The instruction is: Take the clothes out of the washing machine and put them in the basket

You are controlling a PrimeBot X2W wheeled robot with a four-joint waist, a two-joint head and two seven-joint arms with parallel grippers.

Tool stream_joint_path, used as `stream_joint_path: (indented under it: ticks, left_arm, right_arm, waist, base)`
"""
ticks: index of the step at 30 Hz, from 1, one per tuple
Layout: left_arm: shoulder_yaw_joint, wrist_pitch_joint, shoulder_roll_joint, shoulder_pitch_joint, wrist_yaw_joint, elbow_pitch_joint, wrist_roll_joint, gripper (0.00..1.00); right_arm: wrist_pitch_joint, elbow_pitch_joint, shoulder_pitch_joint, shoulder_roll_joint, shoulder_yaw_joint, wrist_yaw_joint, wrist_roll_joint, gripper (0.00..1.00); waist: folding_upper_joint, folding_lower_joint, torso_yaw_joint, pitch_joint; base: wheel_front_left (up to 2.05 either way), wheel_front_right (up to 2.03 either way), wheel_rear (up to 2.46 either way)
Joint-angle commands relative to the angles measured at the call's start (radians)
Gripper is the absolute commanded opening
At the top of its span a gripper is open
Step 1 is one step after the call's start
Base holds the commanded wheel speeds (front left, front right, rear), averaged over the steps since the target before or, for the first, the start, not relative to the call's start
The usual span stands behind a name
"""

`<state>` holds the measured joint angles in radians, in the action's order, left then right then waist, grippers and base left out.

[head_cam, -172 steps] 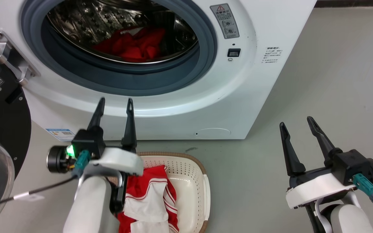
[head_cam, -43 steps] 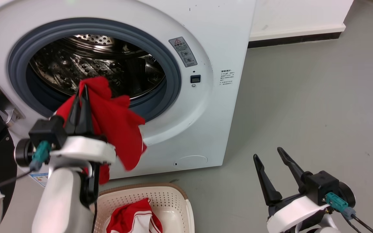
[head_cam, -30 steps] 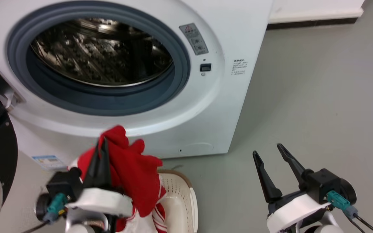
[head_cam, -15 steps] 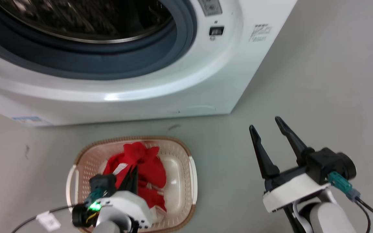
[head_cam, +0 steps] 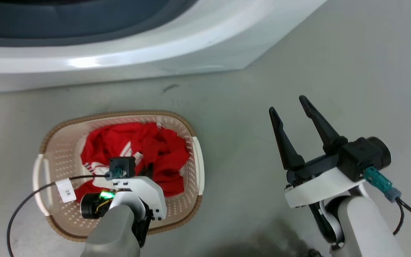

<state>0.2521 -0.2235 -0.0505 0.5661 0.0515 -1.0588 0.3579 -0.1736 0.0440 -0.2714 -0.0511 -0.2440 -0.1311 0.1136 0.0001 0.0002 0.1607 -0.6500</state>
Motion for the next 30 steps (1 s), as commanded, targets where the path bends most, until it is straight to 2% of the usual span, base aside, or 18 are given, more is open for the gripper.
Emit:
stream_joint_path:
  ticks: [1,5,11,12,13,14,18,25,30]
  left_arm:
    - [-0.002,-0.007,-0.001,0.044,-0.009,-0.055,0.010,0.00]
    - [-0.015,-0.006,-0.001,0.093,-0.032,-0.151,0.028,0.00]
    - [-0.001,0.017,-0.017,0.123,-0.039,-0.202,0.020,0.00]
    - [0.001,0.019,-0.019,0.126,-0.039,-0.206,0.020,0.27]
    - [0.002,0.017,-0.021,0.127,-0.039,-0.210,0.021,0.58]
    - [0.006,0.013,-0.023,0.126,-0.040,-0.213,0.018,1.00]
    - [0.013,-0.002,-0.017,0.087,-0.027,-0.221,0.025,1.00]
    - [-0.003,-0.036,-0.003,0.001,-0.001,-0.216,0.068,1.00]
    - [-0.022,-0.043,0.001,-0.063,-0.004,-0.134,0.105,1.00]
  right_arm:
    - [-0.011,0.007,-0.026,0.001,0.000,0.001,0.002,1.00]
    - [-0.025,0.022,-0.047,0.002,-0.001,0.001,0.009,1.00]
    - [-0.038,0.041,-0.066,0.001,-0.009,0.001,0.017,1.00]
    - [-0.038,0.046,-0.067,0.001,-0.009,0.001,0.018,1.00]
    - [-0.040,0.053,-0.067,0.001,-0.009,0.001,0.019,1.00]
    - [-0.044,0.061,-0.070,0.001,-0.007,0.001,0.020,1.00]
    - [-0.056,0.091,-0.064,0.001,-0.003,0.001,0.020,1.00]
    - [-0.057,0.137,-0.012,0.001,0.042,0.001,0.003,1.00]
    - [-0.037,0.133,0.037,0.001,0.081,0.001,-0.021,1.00]
  waist:
    - [-0.0001,-0.0002,0.036,-0.067]
    - [-0.0001,-0.0002,0.048,-0.095]
    - [-0.0001,-0.0002,0.059,-0.110]
    - [-0.0001,-0.0002,0.059,-0.108]
    - [-0.0001,-0.0002,0.058,-0.103]
    - [-0.0001,-0.0002,0.056,-0.094]
    - [-0.0001,-0.0002,0.046,-0.021]
    - [-0.0001,-0.0002,0.005,0.171]
    - [-0.0001,-0.0002,-0.030,0.285]
  base:
    - [0.00,0.00,0.00]
    - [0.00,0.00,0.00]
    - [0.00,0.00,0.00]
    - [0.00,0.00,0.00]
    - [0.00,0.00,0.00]
    - [0.00,0.00,0.00]
    - [0.00,0.00,0.00]
    - [0.00,0.00,0.00]
    - [0.00,0.00,0.00]
